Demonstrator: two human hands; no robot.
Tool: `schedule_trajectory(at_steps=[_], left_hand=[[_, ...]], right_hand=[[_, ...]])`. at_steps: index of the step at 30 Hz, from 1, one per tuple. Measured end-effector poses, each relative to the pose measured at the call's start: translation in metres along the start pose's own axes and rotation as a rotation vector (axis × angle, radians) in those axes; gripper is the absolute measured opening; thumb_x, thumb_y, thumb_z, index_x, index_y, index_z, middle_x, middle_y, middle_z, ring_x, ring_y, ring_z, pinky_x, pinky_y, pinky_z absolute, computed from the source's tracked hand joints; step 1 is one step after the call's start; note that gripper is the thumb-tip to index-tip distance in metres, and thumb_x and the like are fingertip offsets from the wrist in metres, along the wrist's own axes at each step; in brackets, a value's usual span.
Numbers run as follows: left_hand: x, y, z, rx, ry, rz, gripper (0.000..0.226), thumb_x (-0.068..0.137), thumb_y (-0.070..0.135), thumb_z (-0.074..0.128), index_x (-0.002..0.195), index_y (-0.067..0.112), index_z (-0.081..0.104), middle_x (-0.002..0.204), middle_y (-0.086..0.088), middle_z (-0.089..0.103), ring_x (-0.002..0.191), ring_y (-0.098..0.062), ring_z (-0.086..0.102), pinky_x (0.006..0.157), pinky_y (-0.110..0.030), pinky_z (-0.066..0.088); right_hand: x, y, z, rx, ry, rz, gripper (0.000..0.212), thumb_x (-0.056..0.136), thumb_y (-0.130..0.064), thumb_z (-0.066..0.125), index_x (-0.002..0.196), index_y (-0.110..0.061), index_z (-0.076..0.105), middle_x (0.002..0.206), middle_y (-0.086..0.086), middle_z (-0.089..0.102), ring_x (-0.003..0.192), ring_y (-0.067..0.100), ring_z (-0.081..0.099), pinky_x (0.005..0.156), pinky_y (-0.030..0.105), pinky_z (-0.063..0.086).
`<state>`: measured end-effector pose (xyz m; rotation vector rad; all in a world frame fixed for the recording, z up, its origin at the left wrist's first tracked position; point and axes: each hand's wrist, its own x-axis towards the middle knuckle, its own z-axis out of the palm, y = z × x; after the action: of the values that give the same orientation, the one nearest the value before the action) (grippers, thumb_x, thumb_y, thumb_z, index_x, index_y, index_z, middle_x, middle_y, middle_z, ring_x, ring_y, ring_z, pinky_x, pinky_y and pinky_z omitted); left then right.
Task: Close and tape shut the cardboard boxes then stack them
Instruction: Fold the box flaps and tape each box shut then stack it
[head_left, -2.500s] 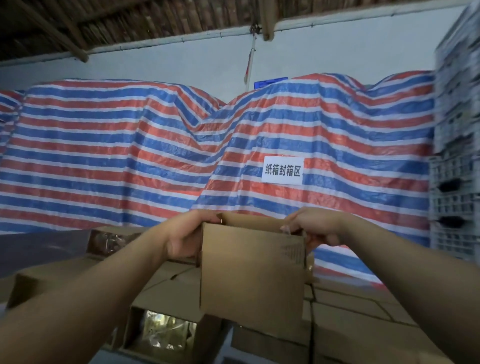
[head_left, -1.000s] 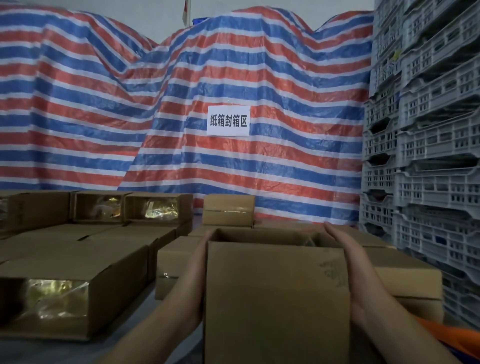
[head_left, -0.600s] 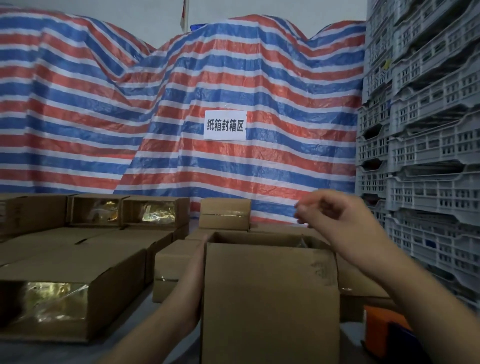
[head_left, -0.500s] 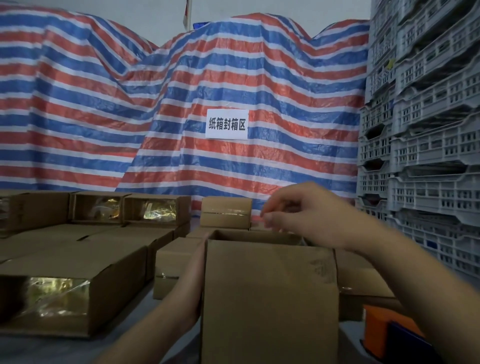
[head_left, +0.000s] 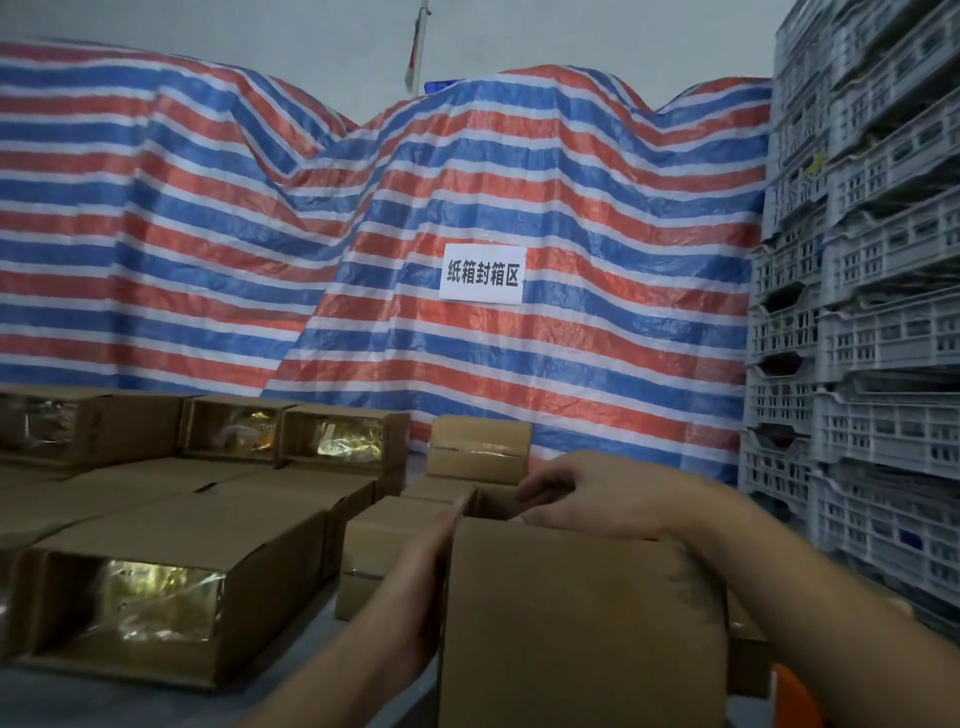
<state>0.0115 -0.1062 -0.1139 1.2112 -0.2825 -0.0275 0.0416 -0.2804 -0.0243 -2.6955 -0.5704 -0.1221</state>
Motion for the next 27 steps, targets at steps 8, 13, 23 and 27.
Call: schedule_trajectory(at_steps=[8,13,23,27], left_hand=[[0.007,0.001,0.002,0.158,0.158,-0.022,0.043,0.088,0.013,0.065,0.126,0.025,0.05,0.107,-0.019,0.067,0.089,-0.033,0.067,0.067,-0.038,0.054],[0.014,-0.001,-0.008,0.167,0.161,-0.002,0.017,0.092,0.007,0.059,0.1,0.021,0.065,0.097,-0.016,0.071,0.077,-0.03,0.069,0.061,-0.038,0.054],[0.019,-0.002,-0.009,0.194,0.092,-0.067,0.033,0.073,0.032,0.071,0.103,0.021,0.068,0.077,-0.009,0.075,0.061,-0.02,0.073,0.047,-0.026,0.053],[0.017,-0.001,-0.008,0.246,0.014,-0.047,0.047,0.066,0.048,0.058,0.107,0.024,0.063,0.077,-0.006,0.076,0.063,-0.018,0.073,0.054,-0.029,0.053]], right_hand=[[-0.009,-0.002,-0.006,-0.048,0.008,-0.077,0.037,0.089,-0.06,0.063,0.121,-0.041,0.064,0.116,-0.02,0.066,0.104,0.001,0.06,0.092,0.023,0.049],[-0.03,0.022,-0.021,0.234,0.471,-0.153,0.02,0.097,-0.04,0.061,0.084,-0.03,0.073,0.083,-0.012,0.073,0.08,0.001,0.066,0.075,0.022,0.053],[-0.053,0.092,0.055,0.975,0.77,0.231,0.04,0.103,-0.038,0.045,0.085,-0.02,0.076,0.077,0.003,0.076,0.068,0.013,0.072,0.065,0.037,0.046],[-0.046,0.093,0.075,1.018,0.741,0.218,0.05,0.099,-0.065,0.033,0.094,-0.041,0.077,0.088,-0.005,0.078,0.088,0.017,0.074,0.081,0.041,0.048]])
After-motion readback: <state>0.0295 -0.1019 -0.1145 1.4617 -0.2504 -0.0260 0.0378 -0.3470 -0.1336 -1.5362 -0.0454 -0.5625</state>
